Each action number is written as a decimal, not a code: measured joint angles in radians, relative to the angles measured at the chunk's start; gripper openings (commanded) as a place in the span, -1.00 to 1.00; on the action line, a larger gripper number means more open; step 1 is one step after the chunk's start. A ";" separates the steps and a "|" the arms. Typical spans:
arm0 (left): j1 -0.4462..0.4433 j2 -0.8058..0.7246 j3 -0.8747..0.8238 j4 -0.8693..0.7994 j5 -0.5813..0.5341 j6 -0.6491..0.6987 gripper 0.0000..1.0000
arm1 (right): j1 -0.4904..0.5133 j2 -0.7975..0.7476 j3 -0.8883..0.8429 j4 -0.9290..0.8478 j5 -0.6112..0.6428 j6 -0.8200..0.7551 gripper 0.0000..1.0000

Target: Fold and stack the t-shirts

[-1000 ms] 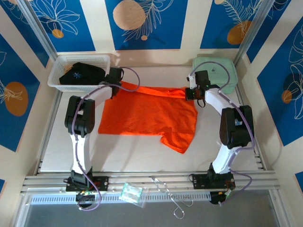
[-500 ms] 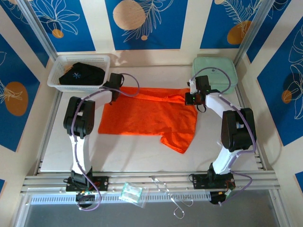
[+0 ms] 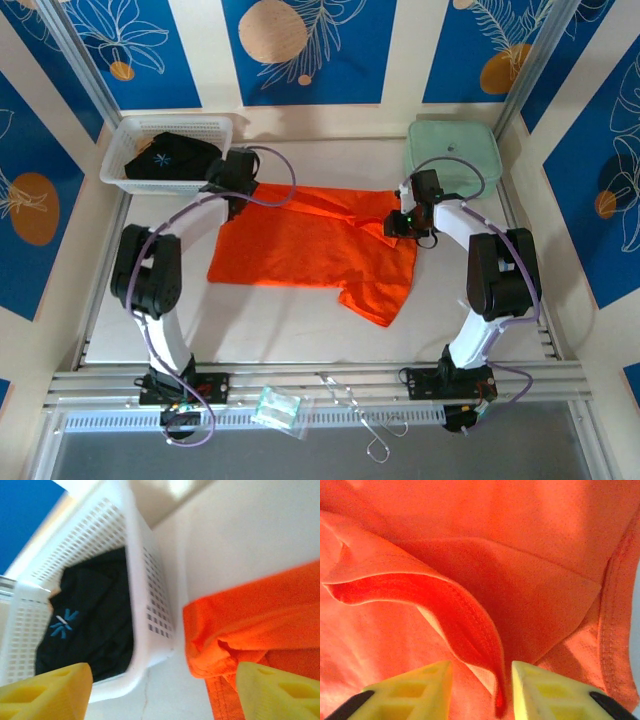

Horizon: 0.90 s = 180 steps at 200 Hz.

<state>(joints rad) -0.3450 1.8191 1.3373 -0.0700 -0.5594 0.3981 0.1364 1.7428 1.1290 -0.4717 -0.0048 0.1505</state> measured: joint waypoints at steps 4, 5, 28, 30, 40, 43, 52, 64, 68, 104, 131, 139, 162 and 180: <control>-0.004 -0.018 -0.001 0.003 0.001 0.010 0.85 | 0.000 0.000 0.000 -0.007 -0.004 0.008 0.08; -0.005 -0.020 -0.001 0.003 0.000 0.007 0.88 | 0.000 0.000 0.000 -0.008 -0.005 0.005 0.10; -0.028 -0.102 -0.002 0.011 0.000 0.014 0.99 | 0.000 -0.019 0.001 -0.046 -0.034 0.010 0.26; -0.030 -0.107 -0.002 0.010 0.000 0.014 0.99 | 0.000 -0.021 0.002 -0.050 -0.038 0.010 0.25; -0.040 -0.136 -0.002 0.007 -0.001 0.011 0.99 | 0.000 -0.032 0.010 -0.068 -0.054 0.010 0.23; -0.043 -0.147 -0.002 0.006 -0.002 0.007 0.99 | 0.000 -0.034 0.016 -0.072 -0.060 0.010 0.22; -0.050 -0.171 -0.002 -0.003 -0.007 -0.005 0.99 | 0.002 -0.035 0.042 -0.091 -0.079 0.013 0.19; -0.060 -0.209 -0.002 -0.023 -0.020 -0.029 0.99 | 0.005 -0.030 0.090 -0.104 -0.101 0.018 0.14; -0.063 -0.223 -0.003 -0.031 -0.026 -0.037 0.99 | 0.006 -0.027 0.108 -0.106 -0.106 0.022 0.10; -0.101 -0.360 -0.022 -0.177 -0.071 -0.200 0.87 | 0.023 0.148 0.379 -0.133 -0.155 0.028 -0.53; -0.113 -0.474 -0.072 -0.324 -0.071 -0.372 0.87 | 0.033 0.353 0.586 -0.168 -0.179 0.021 -1.00; -0.114 -0.507 -0.098 -0.363 -0.066 -0.416 0.86 | 0.035 0.406 0.631 -0.186 -0.183 0.026 -1.00; -0.114 -0.594 -0.180 -0.473 -0.047 -0.515 0.86 | 0.042 0.504 0.695 -0.229 -0.188 0.018 -1.00; -0.114 -0.634 -0.227 -0.545 -0.043 -0.562 0.87 | 0.050 0.527 0.699 -0.258 -0.195 0.018 -1.00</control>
<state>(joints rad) -0.4587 1.1851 1.1107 -0.6151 -0.6025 -0.1638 0.1867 2.2696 1.8278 -0.7300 -0.1997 0.1684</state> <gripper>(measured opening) 0.934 0.062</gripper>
